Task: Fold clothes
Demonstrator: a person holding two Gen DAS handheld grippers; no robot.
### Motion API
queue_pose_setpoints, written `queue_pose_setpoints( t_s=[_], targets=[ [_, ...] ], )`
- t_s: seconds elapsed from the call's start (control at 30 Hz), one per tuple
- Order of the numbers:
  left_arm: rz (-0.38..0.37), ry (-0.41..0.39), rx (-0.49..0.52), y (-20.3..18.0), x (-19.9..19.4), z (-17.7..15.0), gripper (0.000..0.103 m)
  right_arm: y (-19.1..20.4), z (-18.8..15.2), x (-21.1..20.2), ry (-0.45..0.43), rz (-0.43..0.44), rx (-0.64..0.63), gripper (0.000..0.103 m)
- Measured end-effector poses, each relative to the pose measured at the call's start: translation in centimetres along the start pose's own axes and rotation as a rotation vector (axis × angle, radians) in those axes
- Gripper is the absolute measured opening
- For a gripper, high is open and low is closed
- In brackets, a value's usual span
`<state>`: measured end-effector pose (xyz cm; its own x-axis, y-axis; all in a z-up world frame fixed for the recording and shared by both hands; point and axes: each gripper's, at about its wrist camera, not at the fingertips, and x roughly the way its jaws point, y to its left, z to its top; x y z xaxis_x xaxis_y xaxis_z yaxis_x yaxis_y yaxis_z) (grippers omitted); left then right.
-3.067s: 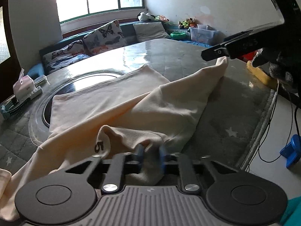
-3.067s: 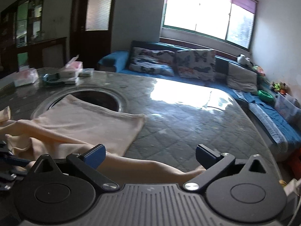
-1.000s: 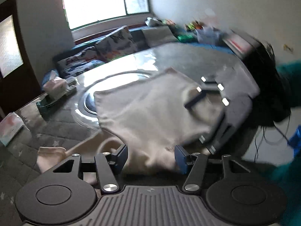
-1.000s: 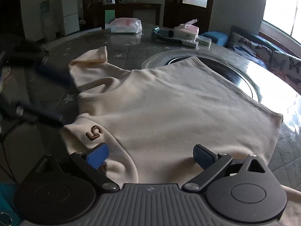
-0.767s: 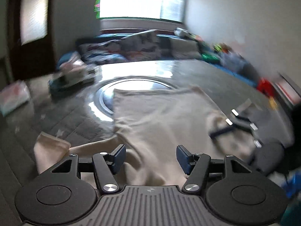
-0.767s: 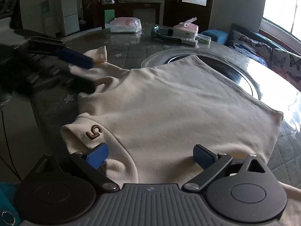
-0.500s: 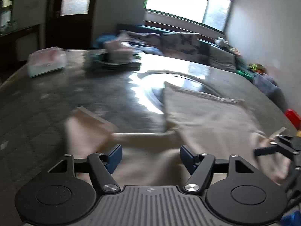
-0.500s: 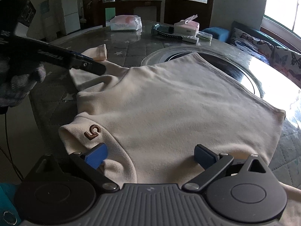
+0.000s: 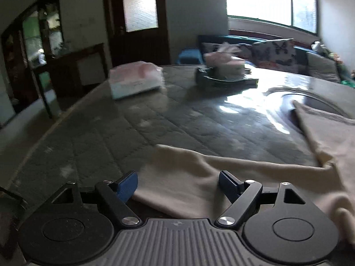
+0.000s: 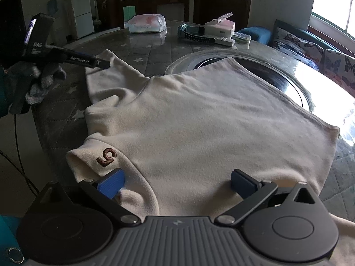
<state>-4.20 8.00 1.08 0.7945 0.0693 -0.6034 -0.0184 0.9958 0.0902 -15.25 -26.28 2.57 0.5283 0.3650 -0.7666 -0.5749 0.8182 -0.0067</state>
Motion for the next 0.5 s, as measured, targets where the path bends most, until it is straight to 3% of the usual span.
queue_pose_setpoints(
  t_s=[0.23, 0.3, 0.37, 0.5],
  targets=[
    [0.082, -0.012, 0.019, 1.4, 1.9, 1.0, 0.085, -0.1, 0.1, 0.0, 0.006, 0.002, 0.001, 0.103],
    [0.12, -0.01, 0.012, 1.8, 2.6, 1.5, 0.088, -0.1, 0.1, 0.0, 0.008, 0.002, 0.0, 0.103],
    [0.163, -0.005, 0.007, 2.2, 3.2, 1.9, 0.098, -0.1, 0.1, 0.0, 0.008, 0.001, 0.0, 0.103],
    [0.191, 0.011, -0.011, 2.7, 3.6, 2.2, 0.101, -0.1, 0.0, 0.0, 0.006, -0.001, 0.002, 0.103]
  ],
)
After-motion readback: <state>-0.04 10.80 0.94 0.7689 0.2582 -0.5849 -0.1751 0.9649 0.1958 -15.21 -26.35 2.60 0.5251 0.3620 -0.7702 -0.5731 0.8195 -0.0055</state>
